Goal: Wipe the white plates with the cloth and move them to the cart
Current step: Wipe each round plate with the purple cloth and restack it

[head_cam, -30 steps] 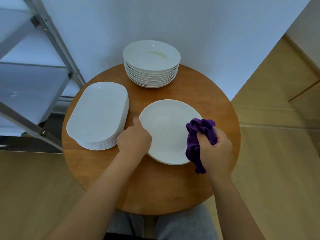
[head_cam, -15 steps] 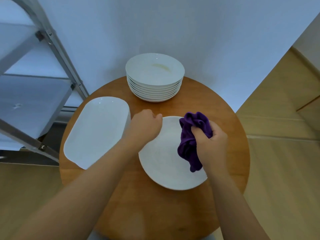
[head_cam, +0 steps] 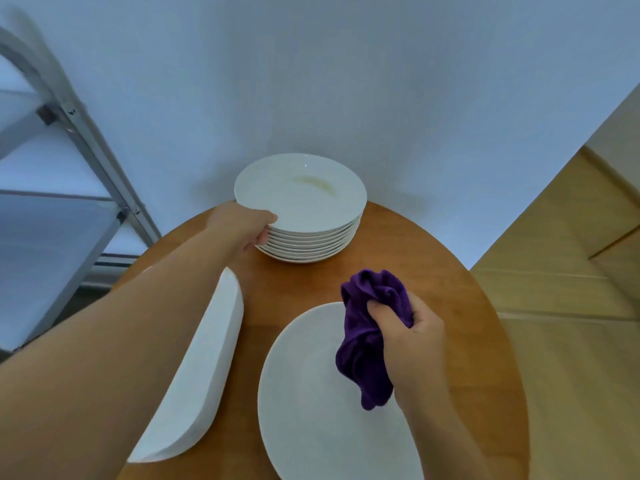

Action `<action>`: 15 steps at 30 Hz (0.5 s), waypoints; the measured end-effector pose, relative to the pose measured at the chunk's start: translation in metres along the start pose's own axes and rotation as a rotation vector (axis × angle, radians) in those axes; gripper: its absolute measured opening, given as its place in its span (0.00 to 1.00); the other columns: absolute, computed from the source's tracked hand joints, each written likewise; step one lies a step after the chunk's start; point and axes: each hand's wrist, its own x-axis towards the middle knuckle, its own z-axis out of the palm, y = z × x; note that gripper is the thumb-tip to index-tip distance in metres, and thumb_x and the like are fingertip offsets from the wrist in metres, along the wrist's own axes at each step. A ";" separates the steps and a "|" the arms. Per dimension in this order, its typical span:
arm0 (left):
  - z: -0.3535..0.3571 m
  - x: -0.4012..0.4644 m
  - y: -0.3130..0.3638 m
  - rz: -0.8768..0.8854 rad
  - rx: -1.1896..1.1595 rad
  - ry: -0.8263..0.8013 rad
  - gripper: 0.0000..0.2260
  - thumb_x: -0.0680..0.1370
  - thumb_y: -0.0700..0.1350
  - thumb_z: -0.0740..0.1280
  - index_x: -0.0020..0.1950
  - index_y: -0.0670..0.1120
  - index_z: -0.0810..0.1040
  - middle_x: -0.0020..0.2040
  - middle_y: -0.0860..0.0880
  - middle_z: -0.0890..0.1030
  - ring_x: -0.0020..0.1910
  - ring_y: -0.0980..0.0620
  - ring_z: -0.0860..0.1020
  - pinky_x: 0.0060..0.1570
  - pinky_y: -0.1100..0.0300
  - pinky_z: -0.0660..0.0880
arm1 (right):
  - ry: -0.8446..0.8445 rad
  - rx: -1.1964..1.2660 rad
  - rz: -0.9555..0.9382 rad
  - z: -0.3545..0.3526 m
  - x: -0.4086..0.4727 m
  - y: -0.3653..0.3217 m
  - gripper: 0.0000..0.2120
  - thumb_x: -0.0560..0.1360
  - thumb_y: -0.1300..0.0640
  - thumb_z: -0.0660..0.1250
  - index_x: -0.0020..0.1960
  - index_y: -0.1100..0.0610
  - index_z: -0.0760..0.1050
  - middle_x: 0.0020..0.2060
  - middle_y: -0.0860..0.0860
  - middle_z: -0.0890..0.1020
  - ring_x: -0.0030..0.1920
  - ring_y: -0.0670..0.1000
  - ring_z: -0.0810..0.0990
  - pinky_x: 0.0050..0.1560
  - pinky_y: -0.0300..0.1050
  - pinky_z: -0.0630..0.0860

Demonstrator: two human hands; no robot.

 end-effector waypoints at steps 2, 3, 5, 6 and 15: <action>-0.004 0.001 -0.002 -0.045 -0.042 -0.047 0.10 0.73 0.44 0.71 0.38 0.42 0.73 0.24 0.48 0.74 0.18 0.56 0.67 0.18 0.67 0.62 | 0.003 -0.004 0.015 0.001 -0.002 0.004 0.09 0.73 0.59 0.70 0.40 0.45 0.80 0.30 0.47 0.80 0.29 0.44 0.76 0.30 0.39 0.75; -0.004 0.000 -0.002 -0.053 -0.069 -0.067 0.08 0.74 0.42 0.69 0.38 0.41 0.73 0.22 0.48 0.74 0.18 0.56 0.67 0.18 0.68 0.62 | 0.006 -0.012 0.031 0.001 -0.004 0.004 0.08 0.73 0.59 0.70 0.40 0.46 0.80 0.30 0.48 0.80 0.29 0.43 0.76 0.30 0.38 0.75; -0.001 -0.003 0.002 -0.050 -0.113 -0.076 0.07 0.75 0.38 0.65 0.38 0.40 0.72 0.21 0.47 0.75 0.15 0.57 0.68 0.15 0.71 0.61 | 0.013 -0.031 0.051 0.001 -0.006 0.005 0.06 0.73 0.58 0.70 0.39 0.49 0.80 0.29 0.48 0.79 0.29 0.45 0.76 0.29 0.38 0.74; 0.000 -0.004 0.003 -0.036 -0.146 -0.067 0.07 0.75 0.37 0.63 0.38 0.39 0.71 0.22 0.46 0.75 0.13 0.58 0.68 0.14 0.72 0.61 | 0.019 -0.035 0.054 0.000 -0.006 0.007 0.06 0.73 0.58 0.70 0.39 0.49 0.80 0.29 0.48 0.79 0.29 0.46 0.75 0.30 0.39 0.74; -0.014 -0.021 -0.001 0.138 -0.379 0.029 0.07 0.75 0.38 0.63 0.37 0.40 0.73 0.30 0.42 0.77 0.20 0.54 0.78 0.20 0.66 0.73 | 0.065 0.196 0.243 -0.001 -0.009 -0.004 0.06 0.74 0.58 0.69 0.46 0.48 0.81 0.35 0.49 0.84 0.37 0.51 0.82 0.32 0.44 0.78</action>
